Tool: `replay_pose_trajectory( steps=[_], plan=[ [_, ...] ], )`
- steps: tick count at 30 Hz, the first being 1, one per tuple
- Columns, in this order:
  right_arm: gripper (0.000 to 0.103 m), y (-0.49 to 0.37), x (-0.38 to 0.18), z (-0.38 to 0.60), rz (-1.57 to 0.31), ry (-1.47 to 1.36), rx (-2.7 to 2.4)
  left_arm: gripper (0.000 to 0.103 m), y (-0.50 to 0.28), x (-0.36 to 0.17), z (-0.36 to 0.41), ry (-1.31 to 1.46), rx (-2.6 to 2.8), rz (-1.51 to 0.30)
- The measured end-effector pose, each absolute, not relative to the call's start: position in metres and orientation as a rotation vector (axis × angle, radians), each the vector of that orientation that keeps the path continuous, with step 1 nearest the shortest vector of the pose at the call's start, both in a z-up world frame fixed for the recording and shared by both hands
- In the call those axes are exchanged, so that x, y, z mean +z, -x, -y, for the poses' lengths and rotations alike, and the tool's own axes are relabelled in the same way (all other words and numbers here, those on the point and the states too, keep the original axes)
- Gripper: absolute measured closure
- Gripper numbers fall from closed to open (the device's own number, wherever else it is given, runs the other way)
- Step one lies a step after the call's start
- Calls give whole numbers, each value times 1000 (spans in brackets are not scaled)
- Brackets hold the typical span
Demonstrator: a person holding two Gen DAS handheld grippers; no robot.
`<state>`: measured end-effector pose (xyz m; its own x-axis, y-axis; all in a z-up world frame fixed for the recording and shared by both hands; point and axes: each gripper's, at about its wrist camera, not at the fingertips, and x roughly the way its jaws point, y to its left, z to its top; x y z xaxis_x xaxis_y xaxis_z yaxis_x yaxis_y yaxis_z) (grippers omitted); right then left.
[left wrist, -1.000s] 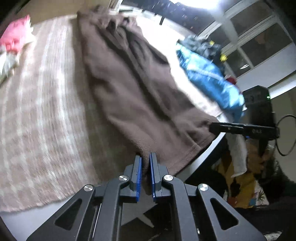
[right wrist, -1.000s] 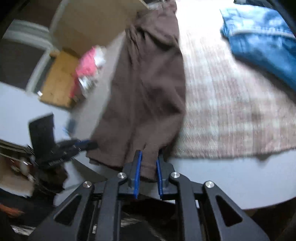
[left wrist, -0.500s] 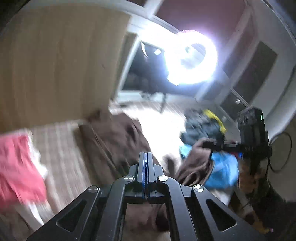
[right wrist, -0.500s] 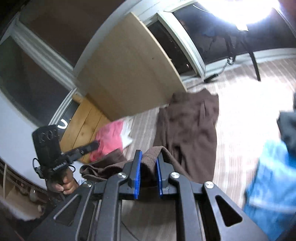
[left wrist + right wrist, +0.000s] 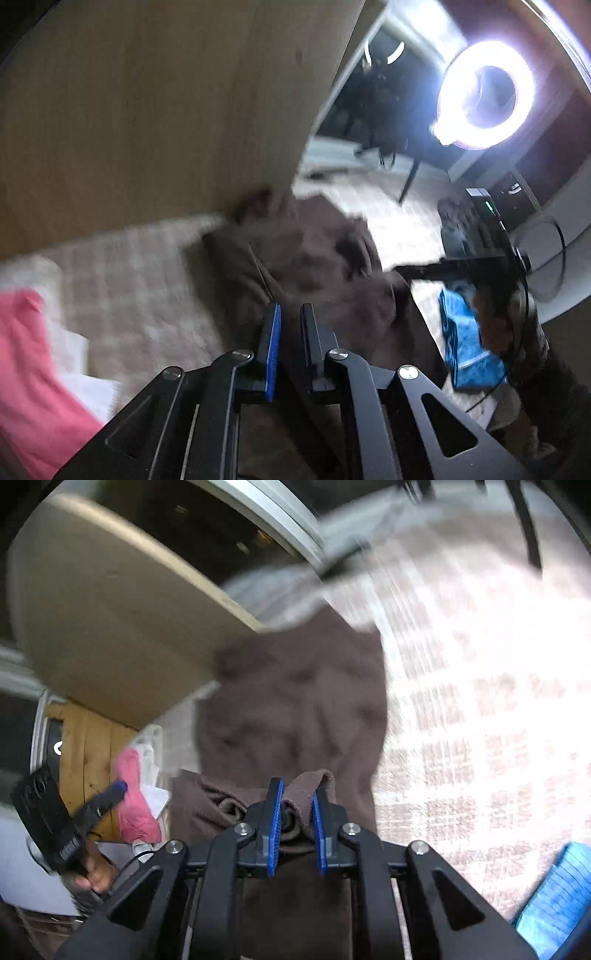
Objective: Fold clothes
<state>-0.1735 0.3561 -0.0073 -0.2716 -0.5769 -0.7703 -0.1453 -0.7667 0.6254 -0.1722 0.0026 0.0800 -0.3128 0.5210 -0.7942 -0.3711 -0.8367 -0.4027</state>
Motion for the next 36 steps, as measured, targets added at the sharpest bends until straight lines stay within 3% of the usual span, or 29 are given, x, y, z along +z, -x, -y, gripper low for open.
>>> replay_pose_trajectory(
  steps=[2,4,6,8,11,16,19,20,21,22,23,26,36],
  plan=[
    [86,178,-18,-363,950,-1696,-2038,87,169,65,-8,1425,2144,206],
    [81,173,-13,-371,978,-1654,-2005,76,165,55,-8,1448,2128,262],
    [62,164,0,-380,985,-1590,-1997,69,160,51,-6,1448,2119,308],
    [49,151,16,-395,978,-1512,-2027,68,158,49,-8,1457,2123,304],
    [48,134,29,-414,976,-1426,-2097,68,163,39,-16,1487,2098,283],
    [47,141,20,-380,603,-1490,-2256,68,167,28,-21,1520,2078,308],
    [48,152,16,-351,397,-1473,-2278,74,167,25,-22,1514,2111,278],
    [48,152,20,-351,391,-1461,-2284,82,167,24,-21,1501,2125,285],
    [52,151,24,-351,384,-1450,-2291,91,167,23,-19,1487,2137,293],
    [58,151,27,-350,378,-1438,-2298,95,166,22,-18,1470,2138,308],
    [70,151,31,-350,371,-1427,-2304,95,163,24,-17,1449,2157,313],
    [87,150,42,-349,352,-1392,-2323,96,152,39,-20,1389,2224,247],
    [90,147,79,-346,286,-1275,-2382,96,169,98,-20,1203,2286,152]
  ],
)
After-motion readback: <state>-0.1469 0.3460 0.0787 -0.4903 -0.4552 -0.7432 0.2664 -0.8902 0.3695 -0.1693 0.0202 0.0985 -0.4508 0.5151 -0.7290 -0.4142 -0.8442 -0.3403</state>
